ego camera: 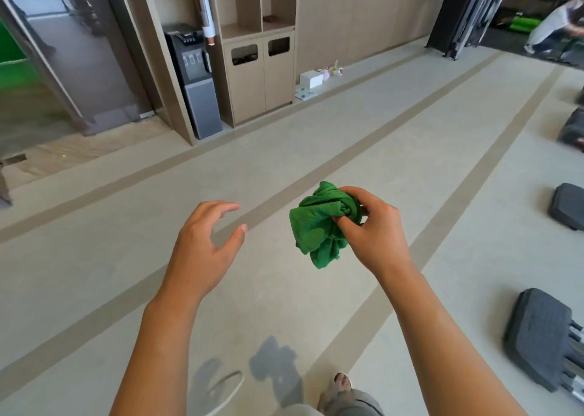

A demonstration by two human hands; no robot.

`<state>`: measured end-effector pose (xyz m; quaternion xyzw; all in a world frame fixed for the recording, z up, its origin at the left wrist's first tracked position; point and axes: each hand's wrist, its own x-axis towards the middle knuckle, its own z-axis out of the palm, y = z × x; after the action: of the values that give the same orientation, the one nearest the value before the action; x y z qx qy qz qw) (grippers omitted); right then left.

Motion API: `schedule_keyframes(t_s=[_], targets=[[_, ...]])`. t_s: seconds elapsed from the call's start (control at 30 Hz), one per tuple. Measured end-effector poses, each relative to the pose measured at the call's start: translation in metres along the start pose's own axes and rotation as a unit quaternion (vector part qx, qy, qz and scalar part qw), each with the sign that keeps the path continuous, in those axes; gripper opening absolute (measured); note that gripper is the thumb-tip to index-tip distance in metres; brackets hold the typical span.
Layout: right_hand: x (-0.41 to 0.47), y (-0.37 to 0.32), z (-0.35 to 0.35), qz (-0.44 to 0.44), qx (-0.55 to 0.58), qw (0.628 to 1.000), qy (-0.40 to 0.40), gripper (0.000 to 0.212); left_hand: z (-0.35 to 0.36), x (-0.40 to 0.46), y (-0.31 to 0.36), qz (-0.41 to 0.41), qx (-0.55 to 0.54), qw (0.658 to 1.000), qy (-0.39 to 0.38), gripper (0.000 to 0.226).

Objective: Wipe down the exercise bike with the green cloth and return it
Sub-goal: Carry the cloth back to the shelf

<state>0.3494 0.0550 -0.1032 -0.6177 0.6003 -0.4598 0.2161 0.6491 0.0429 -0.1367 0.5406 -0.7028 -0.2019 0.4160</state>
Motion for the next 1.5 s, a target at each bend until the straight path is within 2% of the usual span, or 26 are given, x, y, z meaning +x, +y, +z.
schedule_keyframes(t_s=[0.27,0.5,0.83,1.1,1.5], targets=[[0.085,0.011,0.052,-0.025,0.013,0.998,-0.051,0.043,-0.010,0.049,-0.050,-0.035,0.037,0.998,0.044,0.031],[0.196,0.042,0.079,-0.050,0.043,0.994,-0.084,0.043,0.022,0.139,-0.063,-0.056,0.053,0.995,0.058,0.032],[0.360,0.103,0.081,-0.035,0.089,0.991,-0.097,0.046,0.082,0.299,-0.061,-0.074,0.106,0.991,0.035,0.035],[0.444,0.144,0.091,-0.023,0.107,0.990,-0.093,0.045,0.111,0.387,-0.077,-0.078,0.130,0.988,0.009,0.035],[0.575,0.163,0.173,-0.010,0.092,0.993,-0.075,0.045,0.120,0.534,-0.172,-0.070,0.102,0.992,-0.015,0.034]])
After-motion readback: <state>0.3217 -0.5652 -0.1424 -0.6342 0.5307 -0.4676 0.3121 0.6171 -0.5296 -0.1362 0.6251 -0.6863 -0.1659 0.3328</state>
